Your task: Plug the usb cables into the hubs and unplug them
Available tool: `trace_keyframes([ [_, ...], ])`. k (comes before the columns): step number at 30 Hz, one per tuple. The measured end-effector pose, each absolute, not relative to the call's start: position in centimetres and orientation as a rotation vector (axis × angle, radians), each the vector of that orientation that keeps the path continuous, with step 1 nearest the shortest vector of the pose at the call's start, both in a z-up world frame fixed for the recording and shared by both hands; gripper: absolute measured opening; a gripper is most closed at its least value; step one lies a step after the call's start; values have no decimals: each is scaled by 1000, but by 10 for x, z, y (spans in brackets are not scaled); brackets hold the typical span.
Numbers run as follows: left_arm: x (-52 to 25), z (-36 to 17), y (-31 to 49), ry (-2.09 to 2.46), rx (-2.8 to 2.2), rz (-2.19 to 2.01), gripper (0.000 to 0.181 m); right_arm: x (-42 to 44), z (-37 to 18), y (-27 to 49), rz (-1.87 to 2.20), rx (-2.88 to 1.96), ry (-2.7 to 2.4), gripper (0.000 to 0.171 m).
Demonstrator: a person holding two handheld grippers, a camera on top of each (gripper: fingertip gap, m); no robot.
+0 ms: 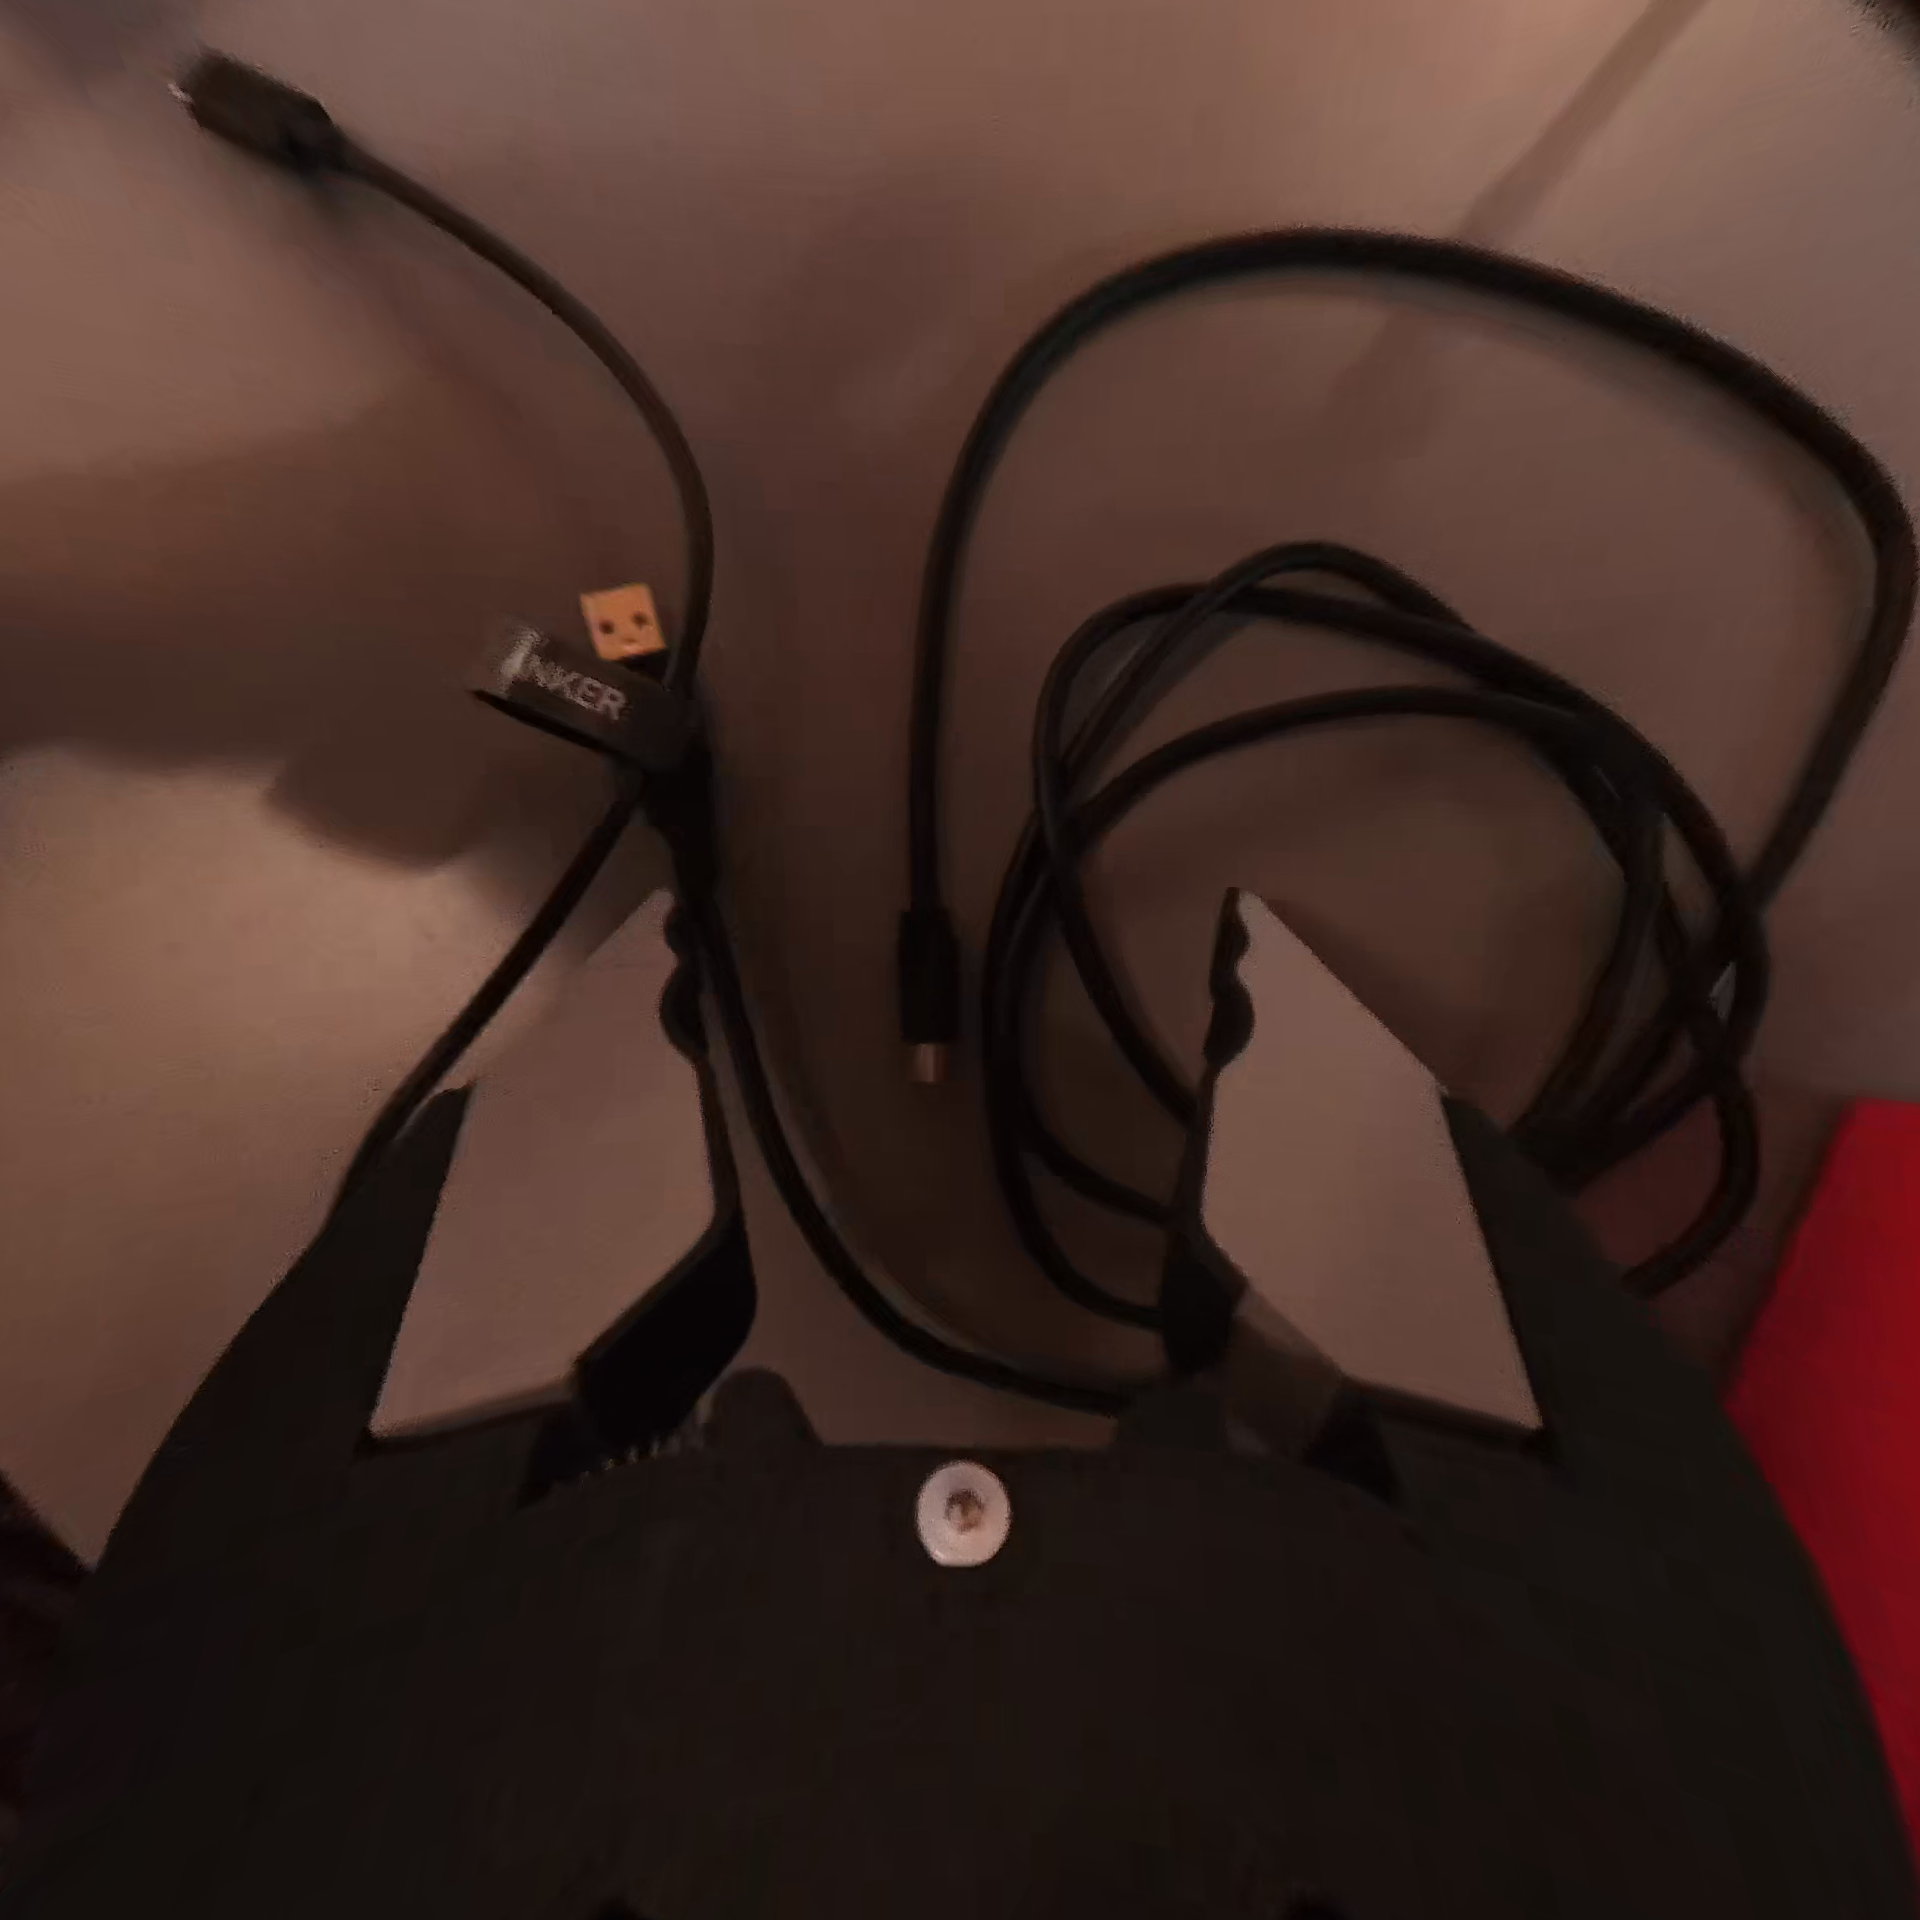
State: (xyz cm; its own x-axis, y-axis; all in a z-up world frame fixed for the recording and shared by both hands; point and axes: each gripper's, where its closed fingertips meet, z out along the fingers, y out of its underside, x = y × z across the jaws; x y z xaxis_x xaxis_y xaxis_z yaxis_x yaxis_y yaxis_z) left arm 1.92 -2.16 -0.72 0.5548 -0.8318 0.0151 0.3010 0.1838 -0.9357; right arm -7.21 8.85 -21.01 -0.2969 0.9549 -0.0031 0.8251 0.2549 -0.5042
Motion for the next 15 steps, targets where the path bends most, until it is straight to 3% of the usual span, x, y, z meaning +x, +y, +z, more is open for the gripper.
trace_keyframes([
  [3,18,-7,-22,578,-1109,-868,9,-72,-216,89,598,-1578,-2278,123],
  [5,18,-6,-22,577,-1107,-877,9,-70,-206,97,564,-1550,-2261,108],
  [8,20,-7,-22,587,-1112,-881,9,-68,-170,85,767,-1458,-2224,101],
  [15,22,-9,-20,591,-1125,-878,9,-62,-206,90,542,-1476,-2282,107],
])
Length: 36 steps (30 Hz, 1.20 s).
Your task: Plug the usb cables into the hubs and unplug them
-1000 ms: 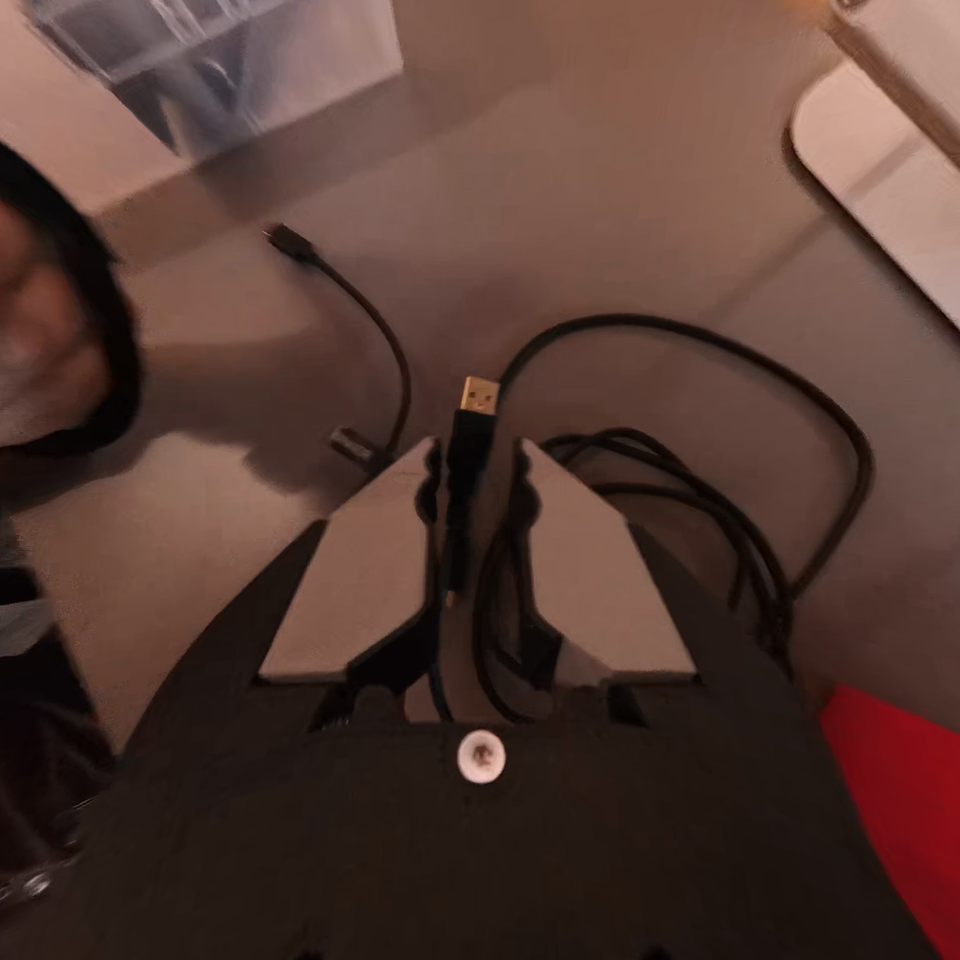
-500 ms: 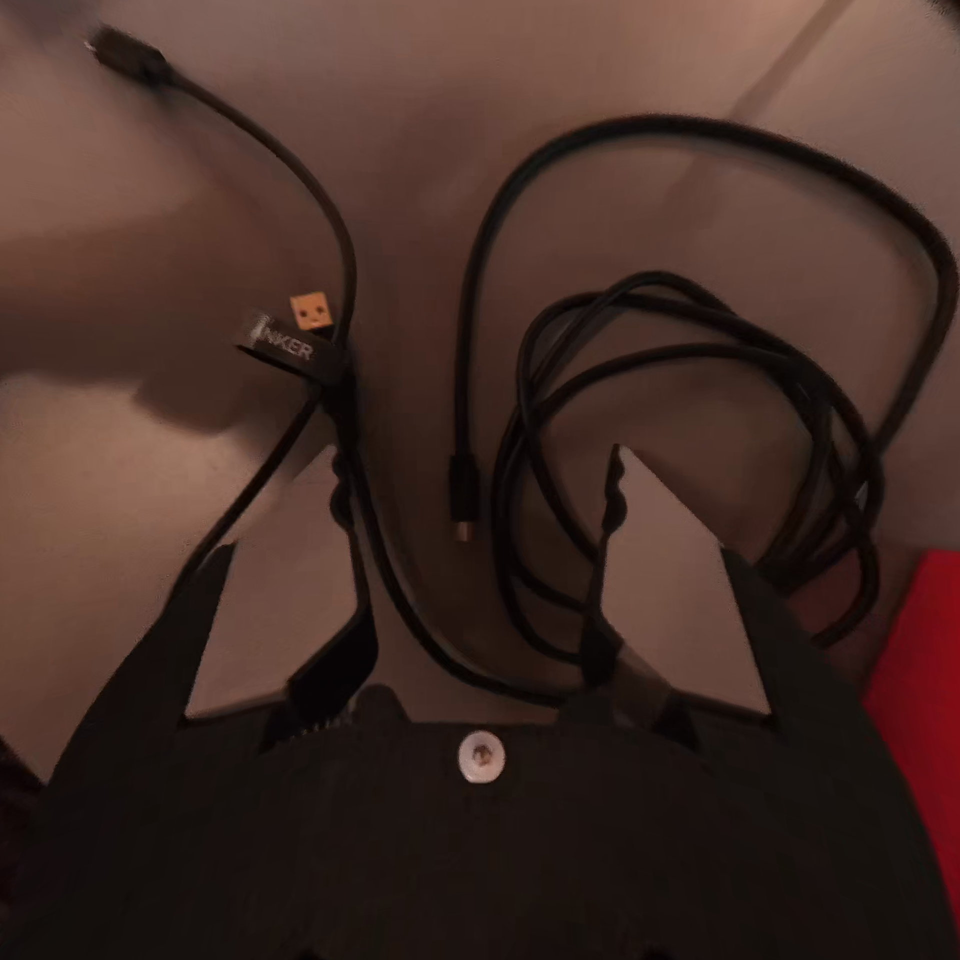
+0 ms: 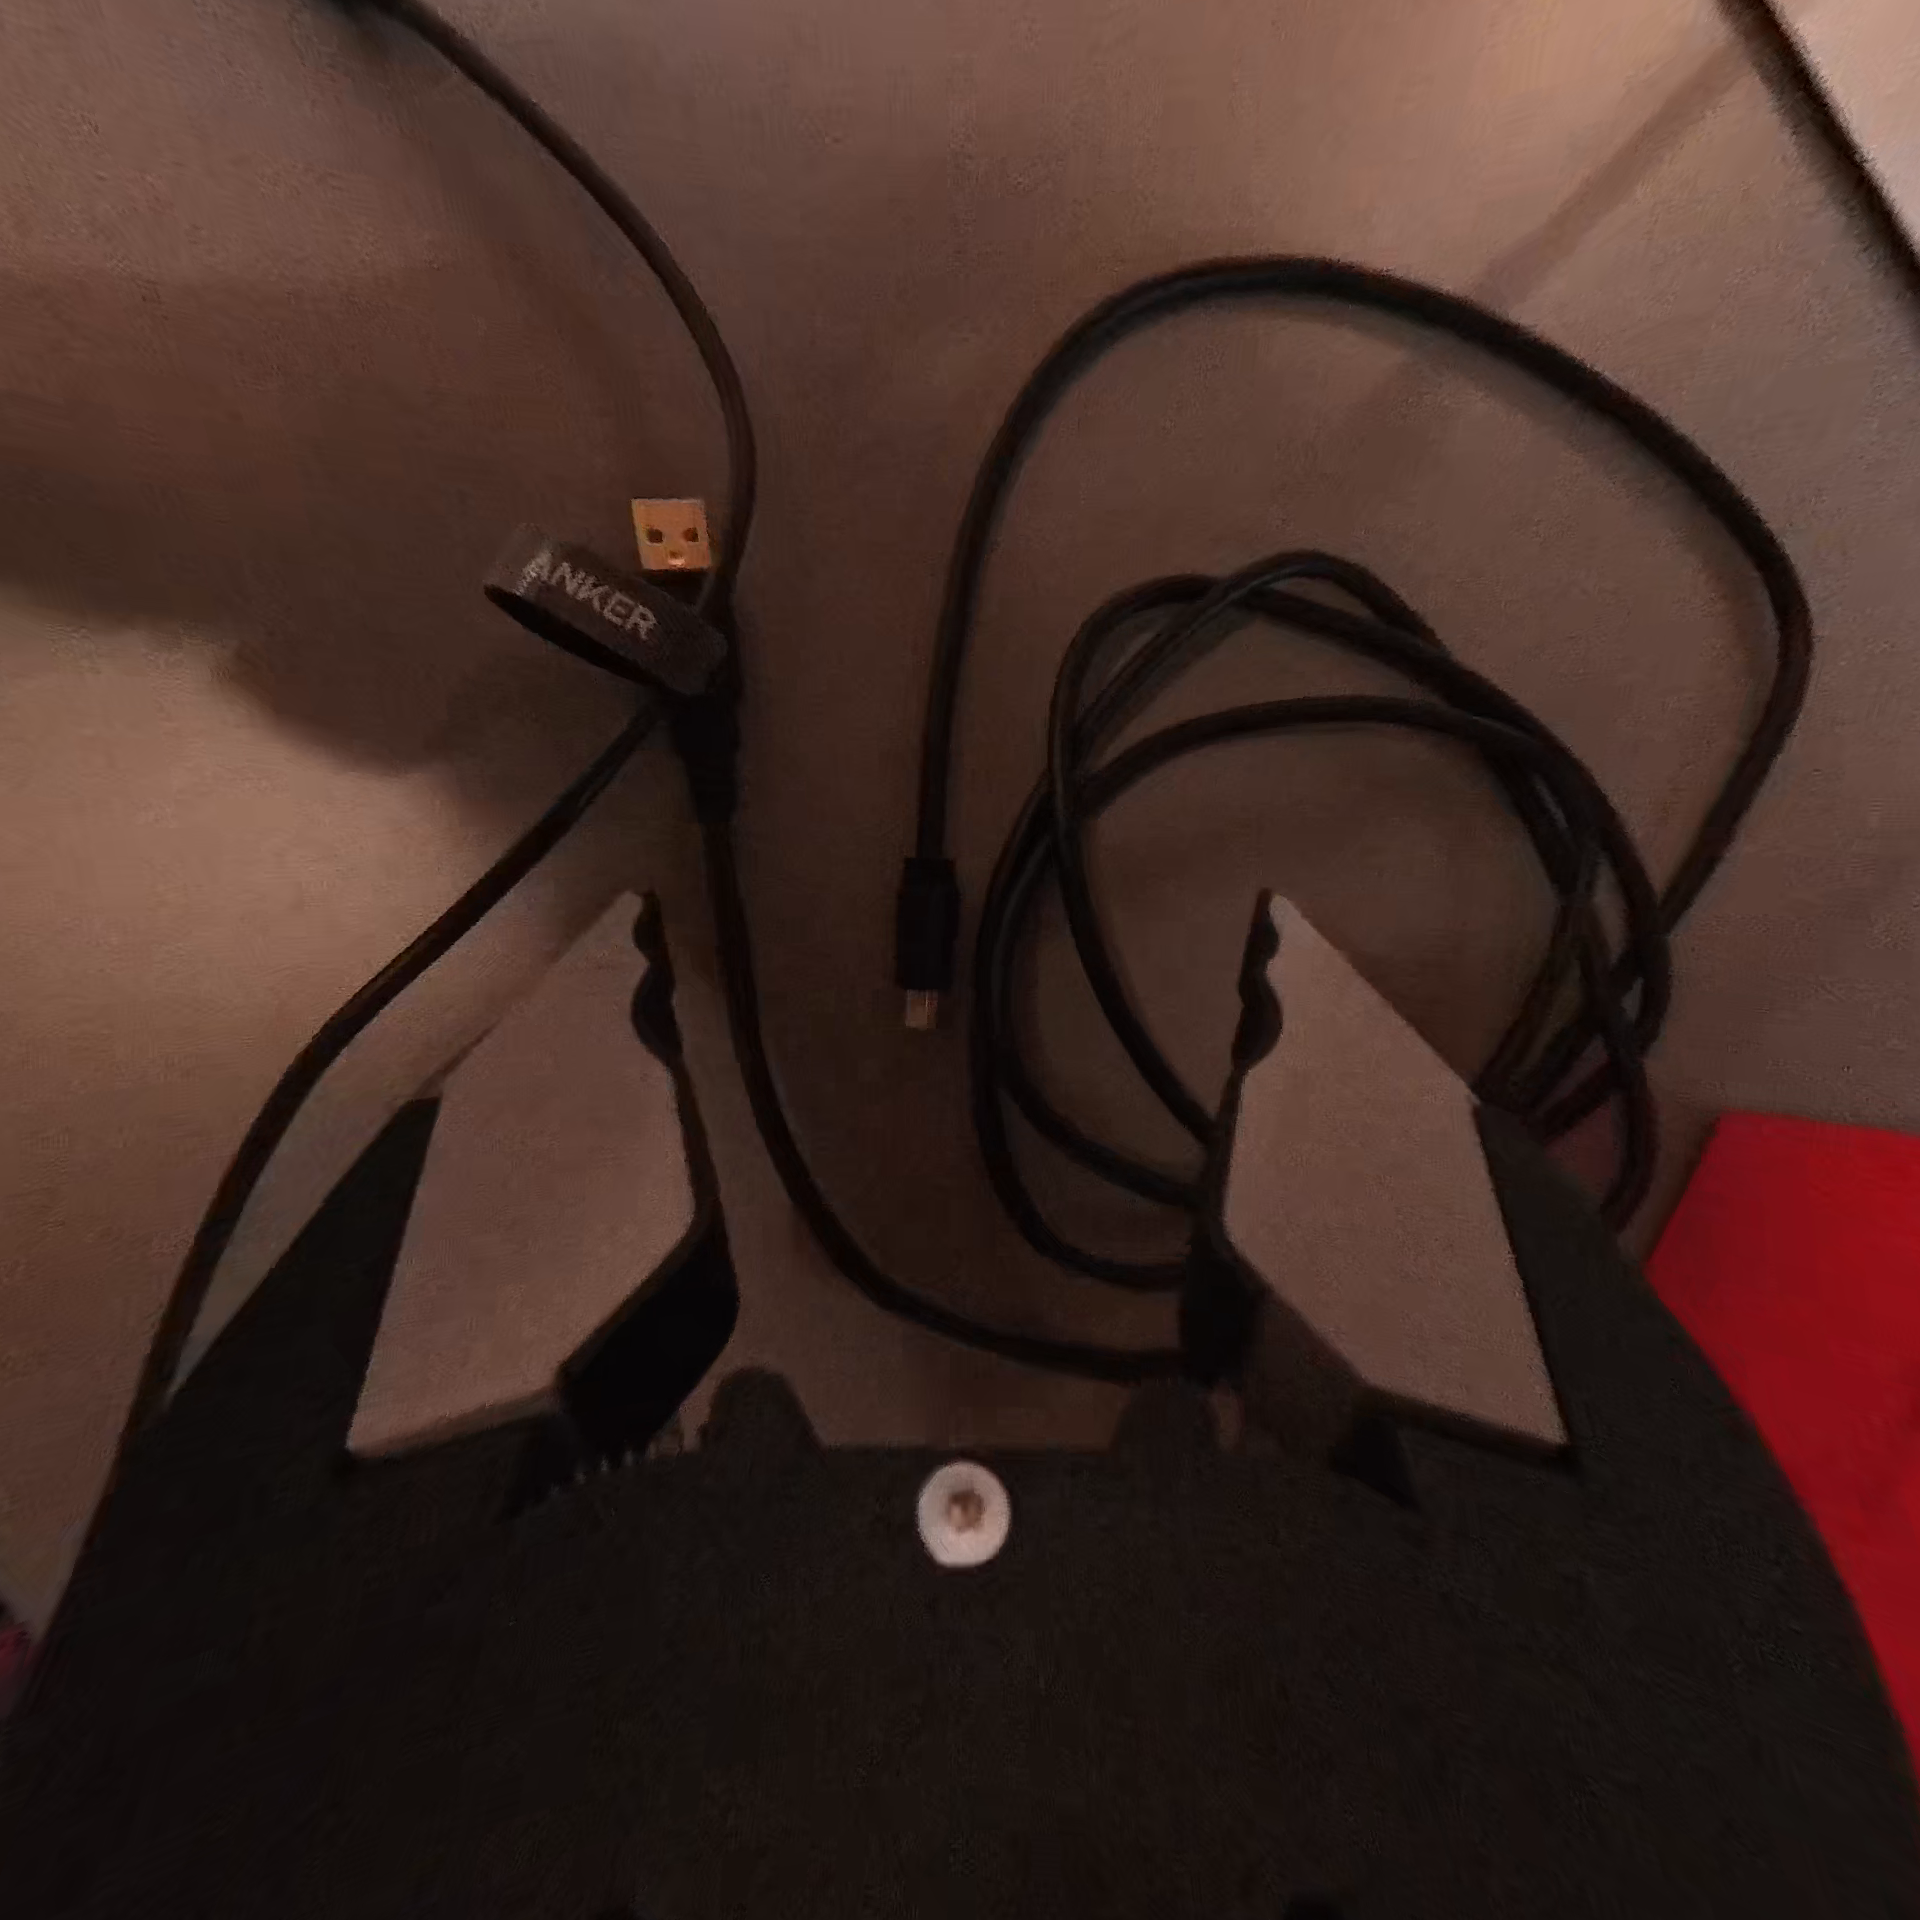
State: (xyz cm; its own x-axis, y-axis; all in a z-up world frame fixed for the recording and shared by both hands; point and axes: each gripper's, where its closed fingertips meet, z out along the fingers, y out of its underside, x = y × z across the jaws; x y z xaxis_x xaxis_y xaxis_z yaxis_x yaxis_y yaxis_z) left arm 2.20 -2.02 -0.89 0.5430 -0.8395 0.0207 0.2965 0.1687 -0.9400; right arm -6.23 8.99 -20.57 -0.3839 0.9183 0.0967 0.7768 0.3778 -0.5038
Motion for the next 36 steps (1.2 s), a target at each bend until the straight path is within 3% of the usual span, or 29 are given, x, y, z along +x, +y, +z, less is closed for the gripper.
trace_keyframes([
  [1,22,-9,-21,589,-1123,-877,9,-63,-210,86,584,-1493,-2289,115],
  [4,21,-7,-22,587,-1109,-881,9,-74,-212,87,699,-1530,-2210,110],
  [5,20,-6,-22,585,-1106,-886,9,-80,-209,90,721,-1533,-2170,96],
  [6,20,-7,-22,584,-1107,-890,9,-85,-207,93,734,-1530,-2143,71],
  [7,20,-7,-21,584,-1112,-890,9,-88,-205,96,739,-1507,-2142,32],
  [9,22,-9,-20,587,-1124,-887,9,-93,-205,99,726,-1465,-2160,21],
  [15,20,-9,-20,582,-1125,-880,9,-99,-192,109,614,-1390,-2184,9],
  [22,19,-6,-23,584,-1110,-871,9,-95,-118,128,930,-1460,-2005,8],
  [27,16,-5,-24,575,-1099,-867,9,-72,-17,159,1244,-1444,-1766,7],
  [36,16,-4,-24,574,-1096,-865,9,17,224,215,1331,-1187,-1500,7],
])
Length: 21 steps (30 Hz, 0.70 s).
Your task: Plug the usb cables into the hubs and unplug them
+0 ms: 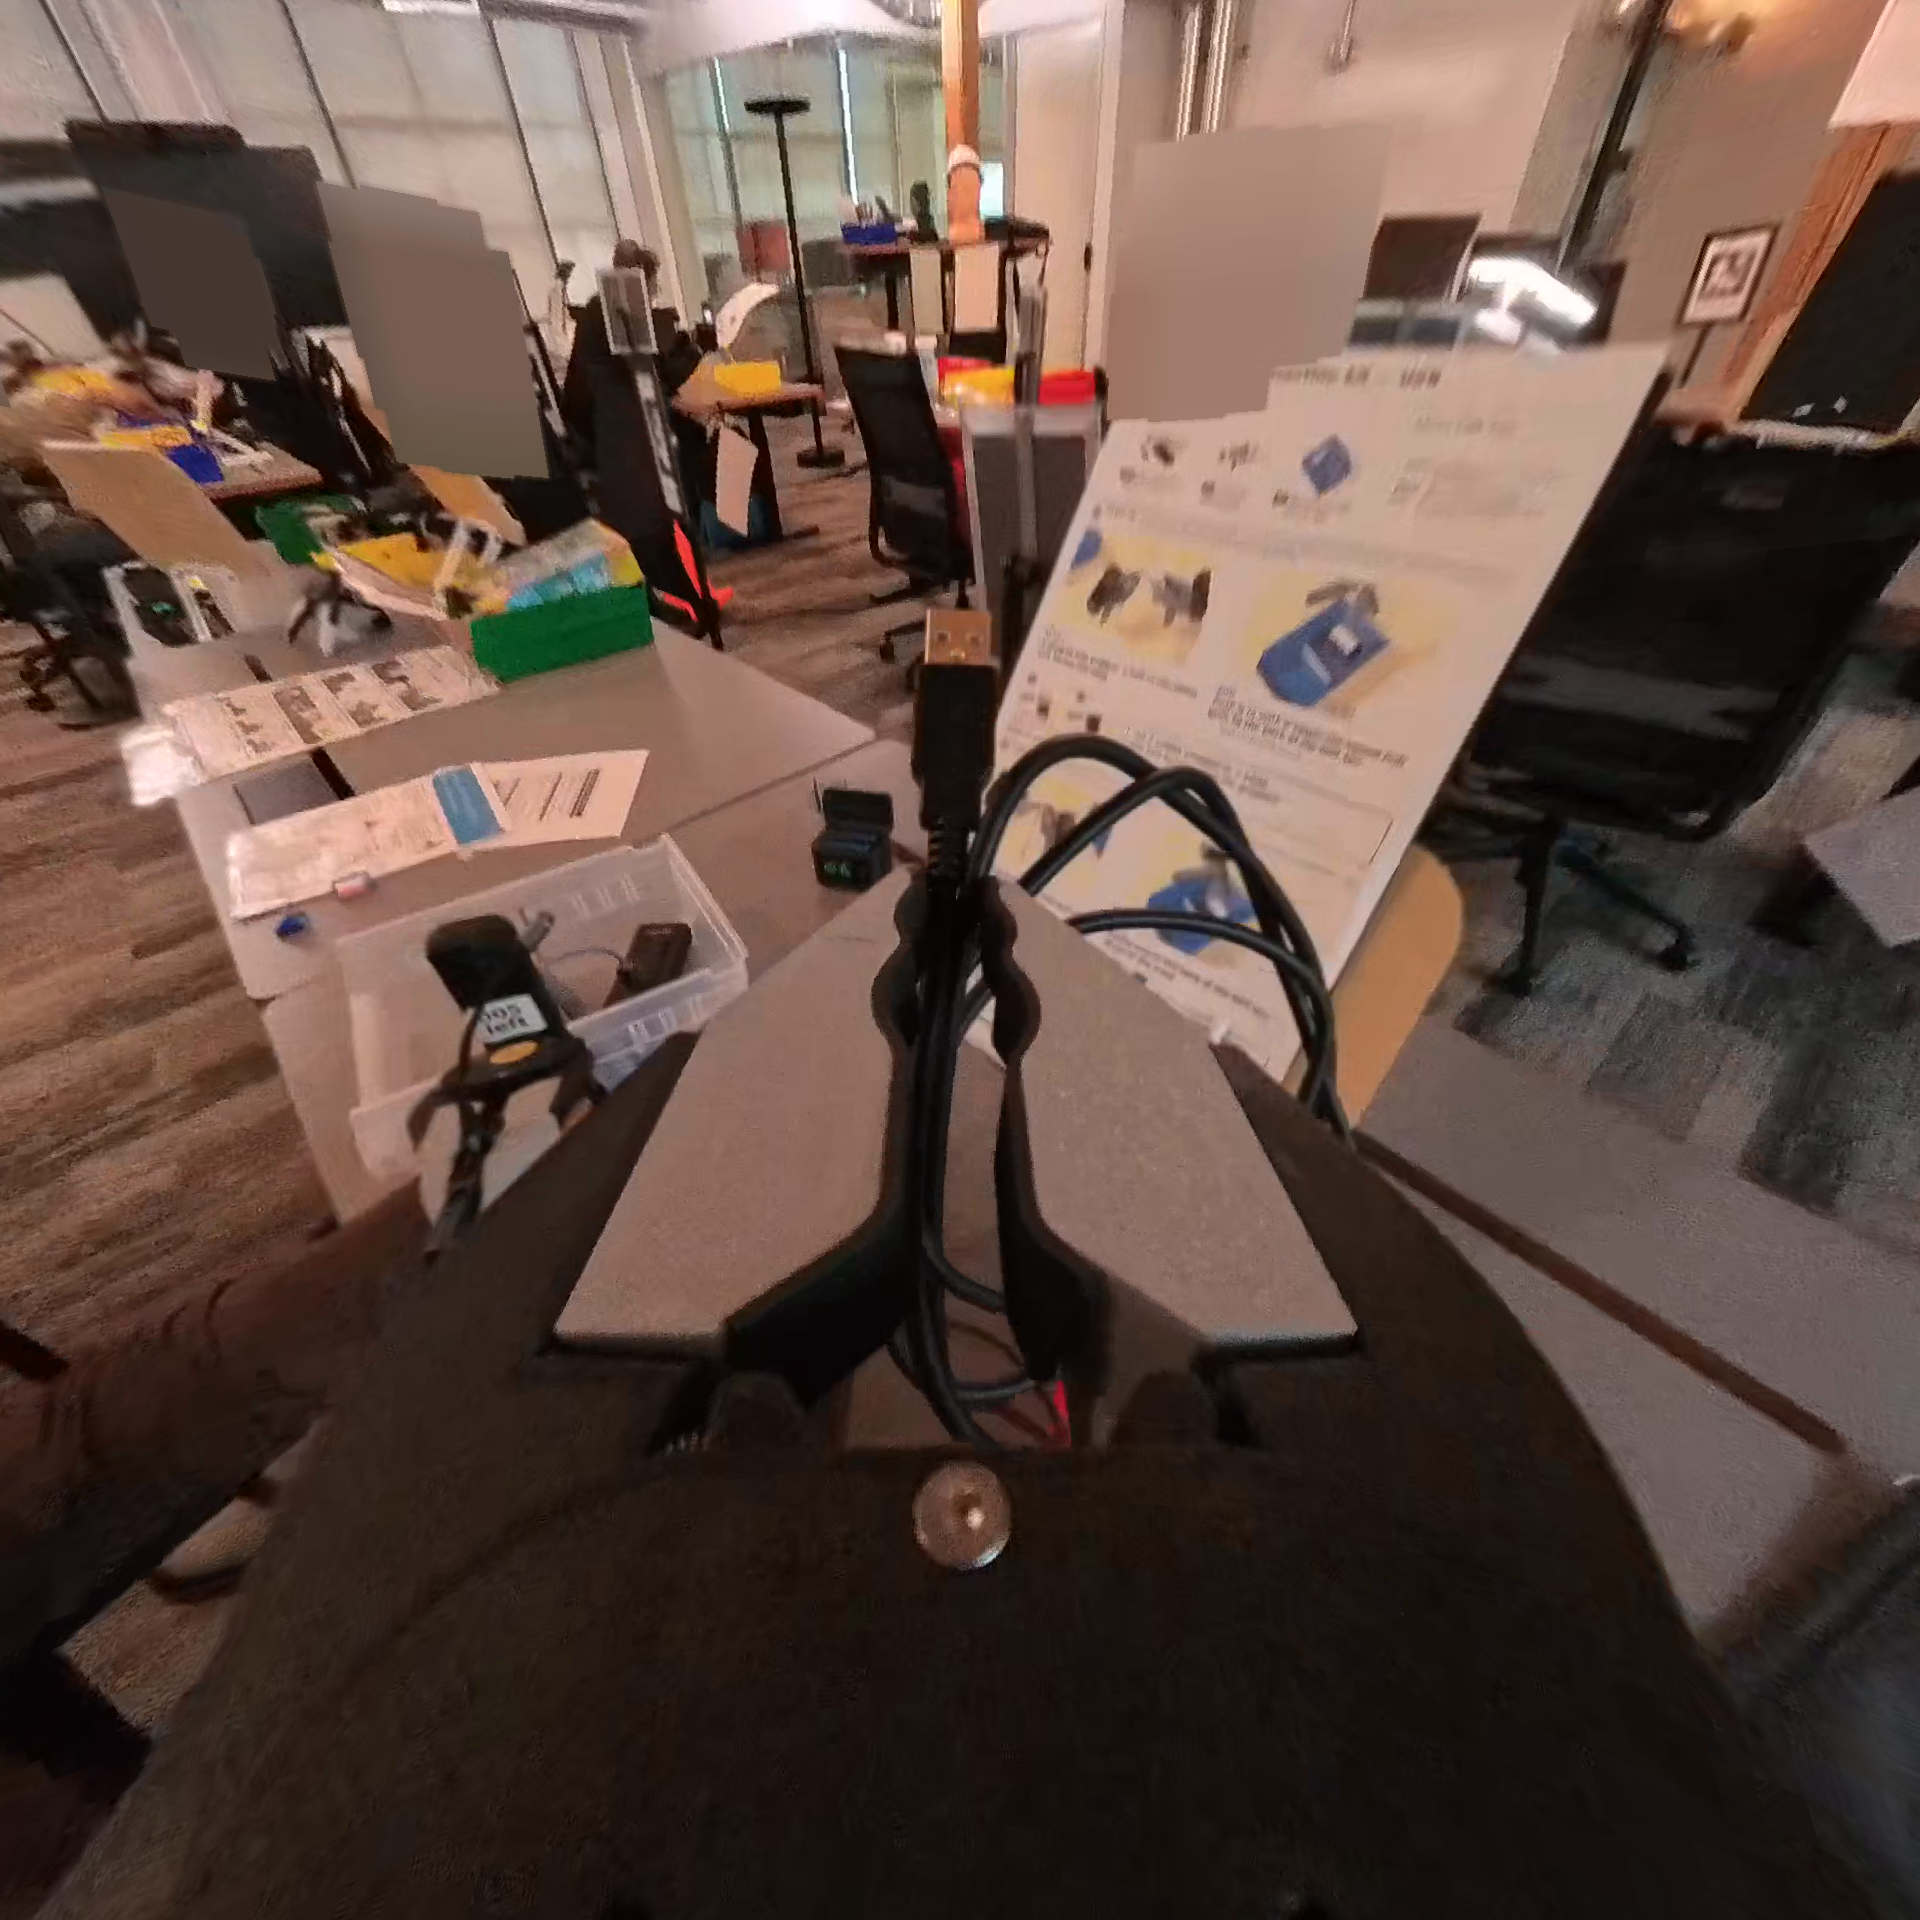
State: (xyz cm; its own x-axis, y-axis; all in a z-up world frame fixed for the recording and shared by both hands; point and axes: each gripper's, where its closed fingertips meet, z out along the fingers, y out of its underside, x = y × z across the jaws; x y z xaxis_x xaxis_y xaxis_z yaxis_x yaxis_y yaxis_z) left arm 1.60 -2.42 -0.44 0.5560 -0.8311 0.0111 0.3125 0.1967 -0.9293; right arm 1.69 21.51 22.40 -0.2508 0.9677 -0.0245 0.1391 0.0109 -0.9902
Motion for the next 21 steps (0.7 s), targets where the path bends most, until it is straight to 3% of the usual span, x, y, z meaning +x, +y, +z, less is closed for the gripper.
trace_keyframes([
  [5,15,-6,-23,563,-1099,-868,9,61,320,247,1251,-1116,-1344,6],
  [11,16,-9,-20,564,-1118,-870,9,110,388,289,1151,-1068,-1152,6],
  [14,16,-9,-19,560,-1122,-864,9,111,366,302,1094,-1127,-1198,6],
  [21,12,-15,-7,516,-1169,-838,9,92,250,302,1175,-1251,-1485,7],
])
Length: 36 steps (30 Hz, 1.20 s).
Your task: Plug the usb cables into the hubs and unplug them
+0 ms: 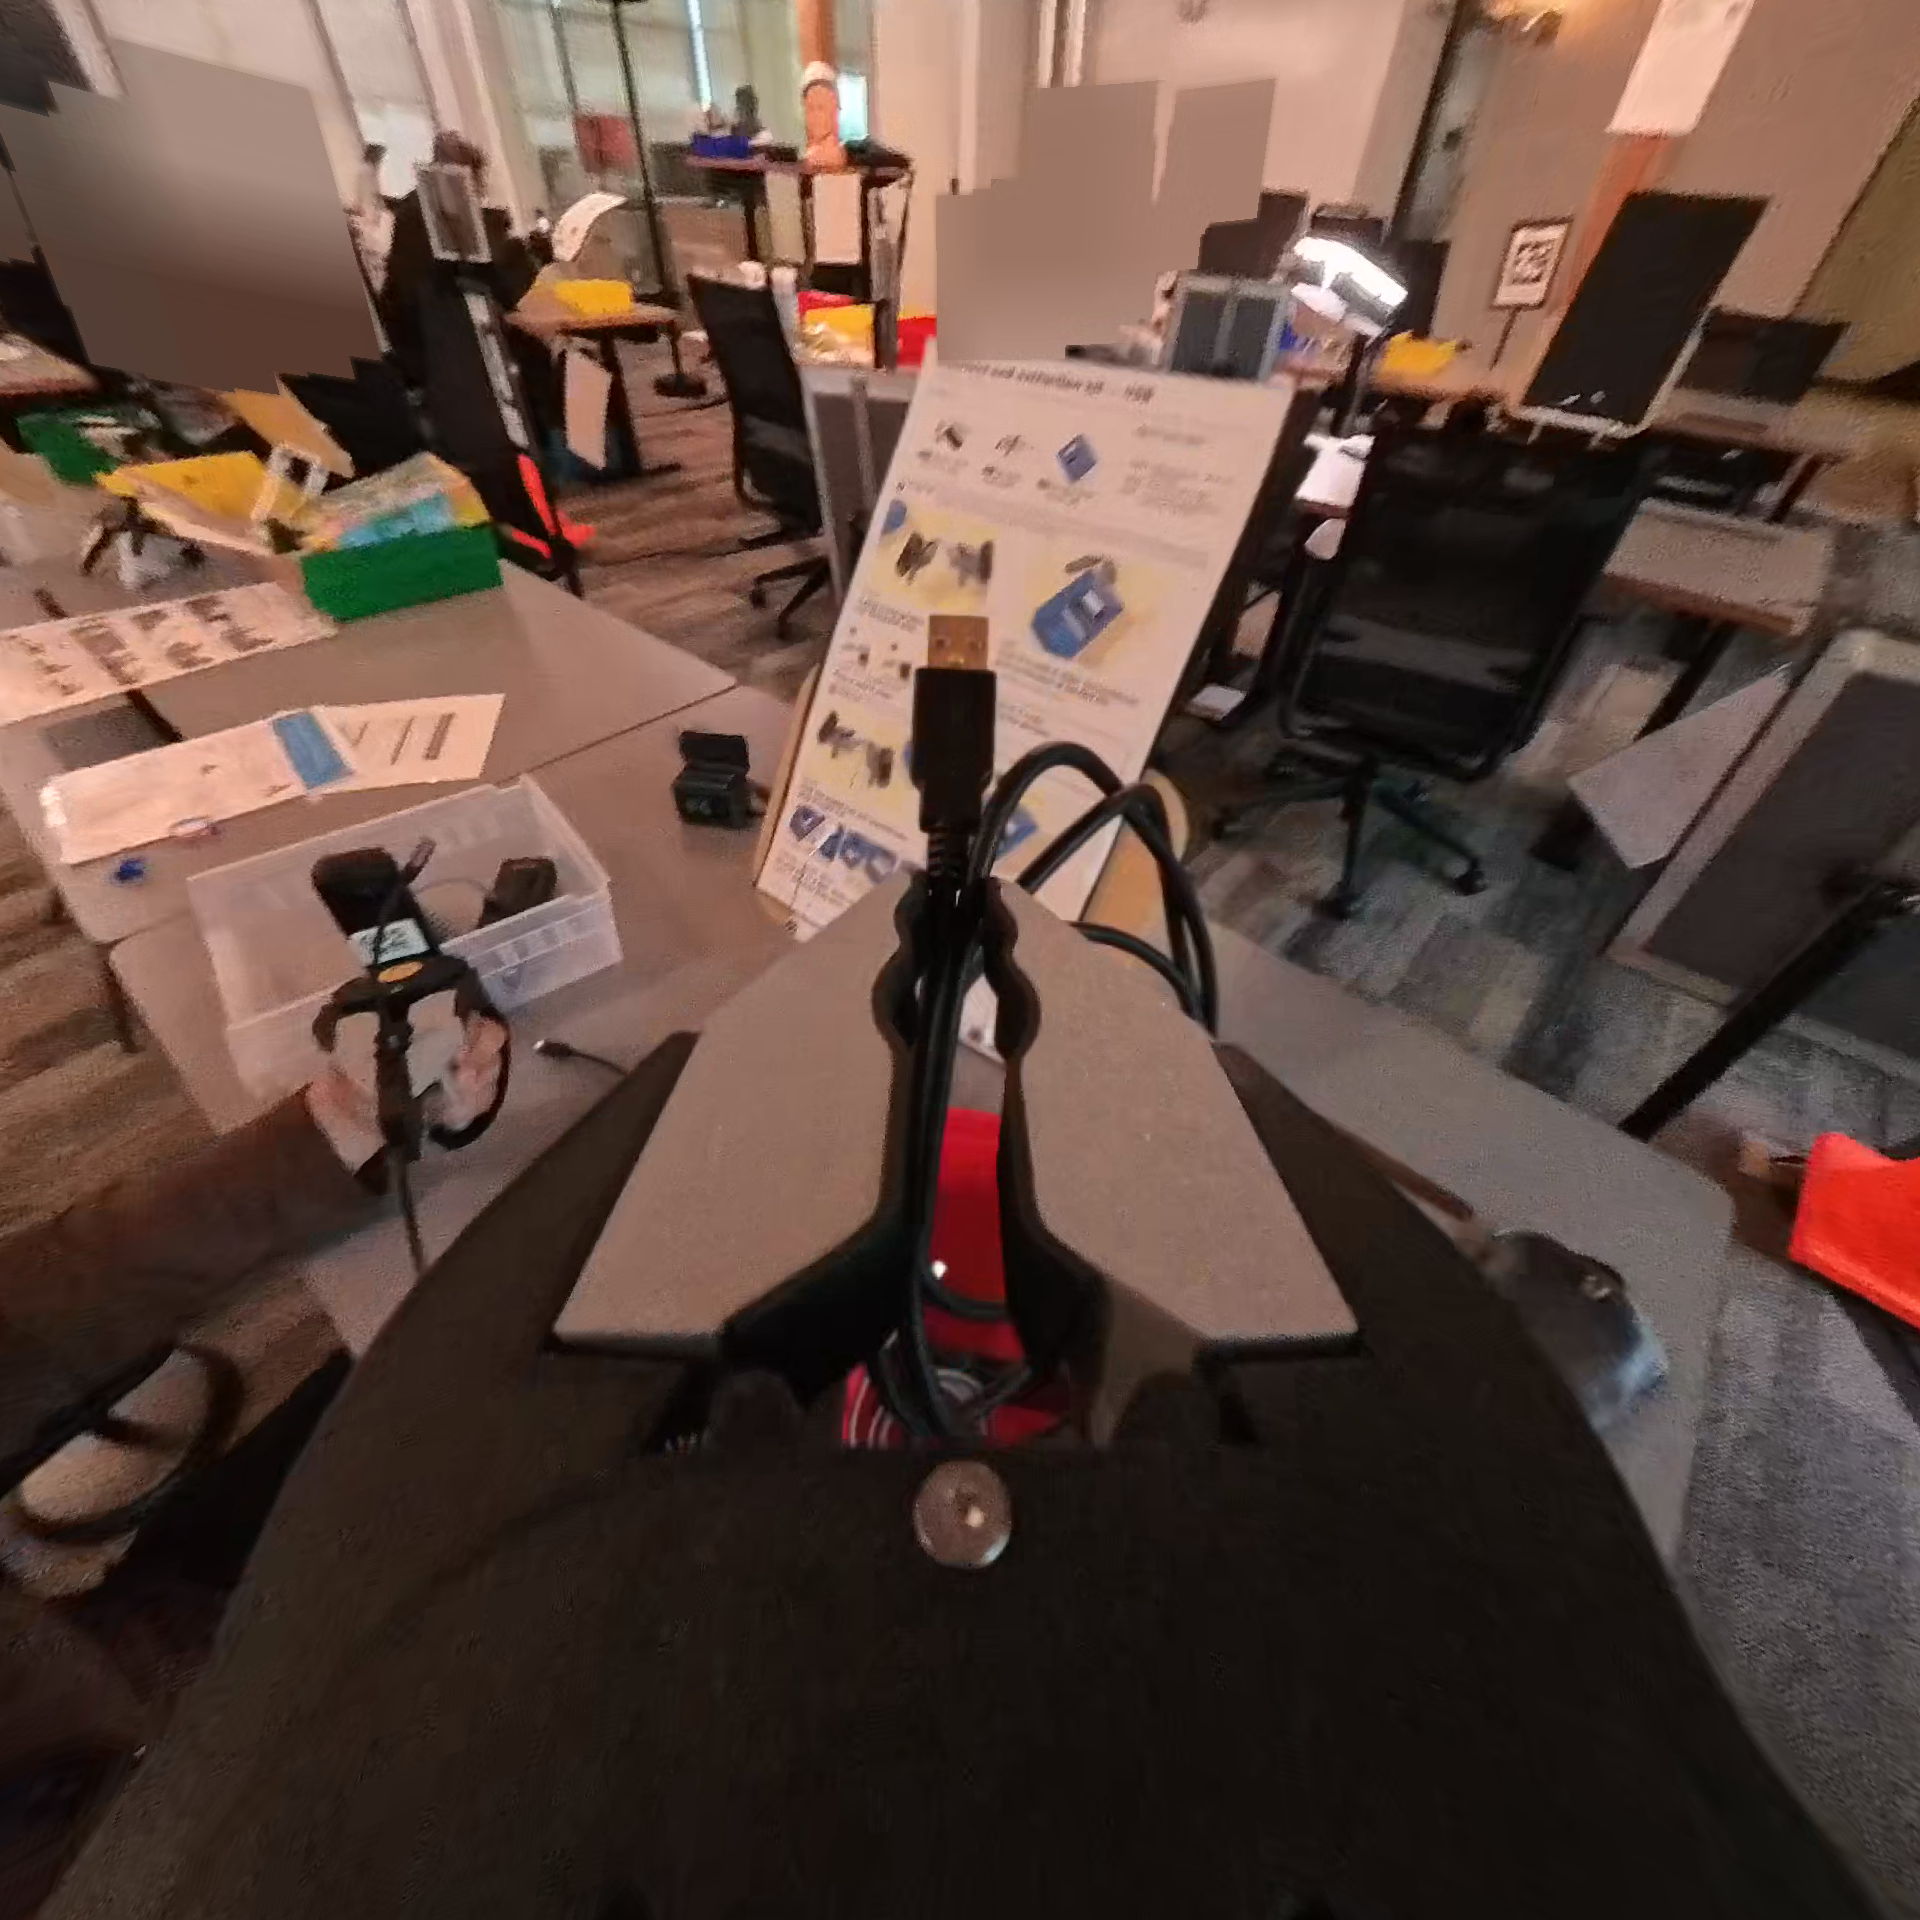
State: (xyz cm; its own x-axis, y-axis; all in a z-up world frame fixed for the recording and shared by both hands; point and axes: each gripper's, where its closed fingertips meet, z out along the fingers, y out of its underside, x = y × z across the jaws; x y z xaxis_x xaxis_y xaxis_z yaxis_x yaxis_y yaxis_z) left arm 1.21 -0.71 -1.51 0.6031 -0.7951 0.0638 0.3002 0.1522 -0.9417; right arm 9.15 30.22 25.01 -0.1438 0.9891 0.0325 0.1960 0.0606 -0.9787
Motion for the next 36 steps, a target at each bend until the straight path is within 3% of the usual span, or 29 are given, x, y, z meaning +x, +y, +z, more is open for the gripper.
trace_keyframes([
  [7,15,-24,3,506,-1226,-847,9,94,212,292,1253,-1273,-1637,7],
  [15,12,-24,4,492,-1225,-853,9,128,282,282,1551,-1087,-1508,7],
  [21,13,-26,6,494,-1236,-858,9,148,340,295,1470,-1027,-1369,7],
  [31,9,-25,5,478,-1225,-854,9,138,382,291,1415,-1003,-1297,6],
  [36,12,-23,3,492,-1217,-849,9,117,359,294,1302,-1084,-1352,7],
])
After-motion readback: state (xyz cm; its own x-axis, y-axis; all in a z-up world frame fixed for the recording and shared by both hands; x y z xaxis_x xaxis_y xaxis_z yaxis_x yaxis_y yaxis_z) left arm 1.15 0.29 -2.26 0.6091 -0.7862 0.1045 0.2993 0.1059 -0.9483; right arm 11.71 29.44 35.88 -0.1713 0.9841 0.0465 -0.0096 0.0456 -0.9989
